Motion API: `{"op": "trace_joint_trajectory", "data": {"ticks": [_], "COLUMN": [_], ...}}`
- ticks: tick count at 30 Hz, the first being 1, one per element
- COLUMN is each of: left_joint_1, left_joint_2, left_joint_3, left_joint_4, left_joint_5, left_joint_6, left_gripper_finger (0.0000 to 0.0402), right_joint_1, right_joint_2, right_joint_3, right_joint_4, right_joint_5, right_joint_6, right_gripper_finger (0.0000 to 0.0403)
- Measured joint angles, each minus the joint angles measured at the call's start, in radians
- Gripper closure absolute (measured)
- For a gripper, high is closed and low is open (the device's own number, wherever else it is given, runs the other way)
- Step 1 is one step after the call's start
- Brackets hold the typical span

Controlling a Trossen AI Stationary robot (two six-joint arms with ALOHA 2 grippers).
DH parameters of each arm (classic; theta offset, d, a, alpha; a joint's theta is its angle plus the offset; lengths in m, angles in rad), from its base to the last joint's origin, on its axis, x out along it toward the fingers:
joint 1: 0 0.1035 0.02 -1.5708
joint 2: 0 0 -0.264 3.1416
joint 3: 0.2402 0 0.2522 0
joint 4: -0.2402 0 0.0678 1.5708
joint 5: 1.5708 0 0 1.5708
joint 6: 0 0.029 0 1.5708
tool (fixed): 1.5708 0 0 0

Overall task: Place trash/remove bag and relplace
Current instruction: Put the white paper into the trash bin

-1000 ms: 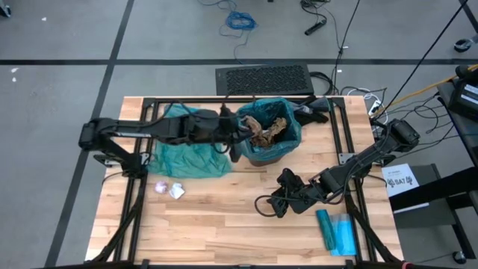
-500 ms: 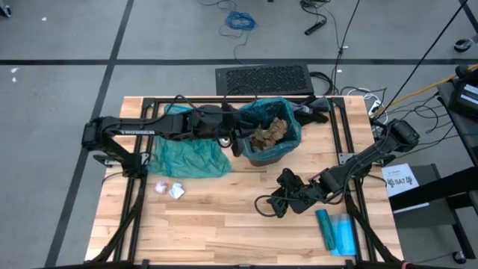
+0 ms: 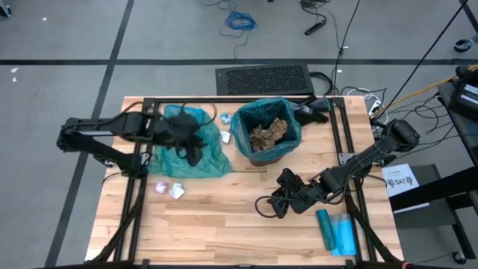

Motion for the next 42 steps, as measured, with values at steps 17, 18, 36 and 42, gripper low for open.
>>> {"op": "trace_joint_trajectory", "data": {"ticks": [17,18,36,42], "left_joint_1": [-0.296,-0.314,-0.434,-0.435], "left_joint_2": [0.001,0.002,0.145,0.255], "left_joint_3": [-0.456,-0.487,-0.586,-0.586], "left_joint_4": [-0.132,-0.065,0.122,0.131], "left_joint_5": [0.170,0.175,0.142,0.151], "left_joint_6": [-0.976,-1.012,-1.237,-1.261], "left_gripper_finger": [0.0294,0.0294,0.0294,0.0294], "right_joint_1": [0.003,0.003,0.010,0.010], "right_joint_2": [0.000,0.000,0.000,0.000], "right_joint_3": [0.000,0.000,0.000,0.000], "right_joint_4": [0.002,0.002,0.008,0.023], "right_joint_5": [-0.001,-0.005,-0.087,-0.111], "right_joint_6": [-0.013,-0.013,-0.059,-0.062], "right_gripper_finger": [0.0234,0.0234,0.0234,0.0234]}}
